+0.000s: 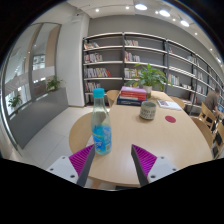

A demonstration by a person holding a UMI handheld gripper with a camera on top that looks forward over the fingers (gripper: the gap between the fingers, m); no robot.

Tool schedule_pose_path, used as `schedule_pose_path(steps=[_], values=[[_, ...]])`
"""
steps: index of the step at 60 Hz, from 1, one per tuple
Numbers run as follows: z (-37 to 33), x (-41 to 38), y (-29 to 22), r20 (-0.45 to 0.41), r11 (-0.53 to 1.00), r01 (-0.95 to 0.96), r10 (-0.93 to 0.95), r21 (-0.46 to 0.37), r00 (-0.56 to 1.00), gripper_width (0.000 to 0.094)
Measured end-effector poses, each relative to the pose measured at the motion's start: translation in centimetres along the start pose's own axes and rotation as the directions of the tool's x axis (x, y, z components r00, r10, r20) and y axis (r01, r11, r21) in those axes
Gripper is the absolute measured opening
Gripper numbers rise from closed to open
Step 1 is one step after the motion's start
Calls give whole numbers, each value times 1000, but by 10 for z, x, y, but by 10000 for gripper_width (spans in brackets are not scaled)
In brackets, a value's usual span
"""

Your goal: Pour water

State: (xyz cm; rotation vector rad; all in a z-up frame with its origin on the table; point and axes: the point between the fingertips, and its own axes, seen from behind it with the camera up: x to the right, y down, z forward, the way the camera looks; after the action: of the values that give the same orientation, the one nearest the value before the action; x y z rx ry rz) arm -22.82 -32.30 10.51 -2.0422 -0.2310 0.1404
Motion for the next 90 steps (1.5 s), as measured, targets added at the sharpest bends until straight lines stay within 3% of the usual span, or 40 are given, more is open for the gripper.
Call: schedule_pose_path(steps=[8, 27, 31, 34, 41, 48, 56, 70, 81, 90], values=[[36, -22, -18, 41, 999, -15, 13, 43, 999, 740], [118, -45, -51, 38, 986, -22, 16, 163, 999, 718], [129, -45, -61, 45, 976, -21, 11, 219, 999, 665], [130, -44, -66, 36, 968, -22, 13, 250, 999, 543], [135, -44, -70, 55, 956, -39, 24, 292, 998, 425], [141, -45, -73, 63, 957, -42, 25, 286, 998, 344], [153, -50, -80, 79, 967, -22, 1, 255, 997, 343], [197, -42, -139, 156, 919, -317, 287, 233, 945, 343], [238, 3, -197, 239, 749, -633, 590, 195, 771, 346], [270, 43, -230, 324, 501, -856, 795, 127, 513, 358]])
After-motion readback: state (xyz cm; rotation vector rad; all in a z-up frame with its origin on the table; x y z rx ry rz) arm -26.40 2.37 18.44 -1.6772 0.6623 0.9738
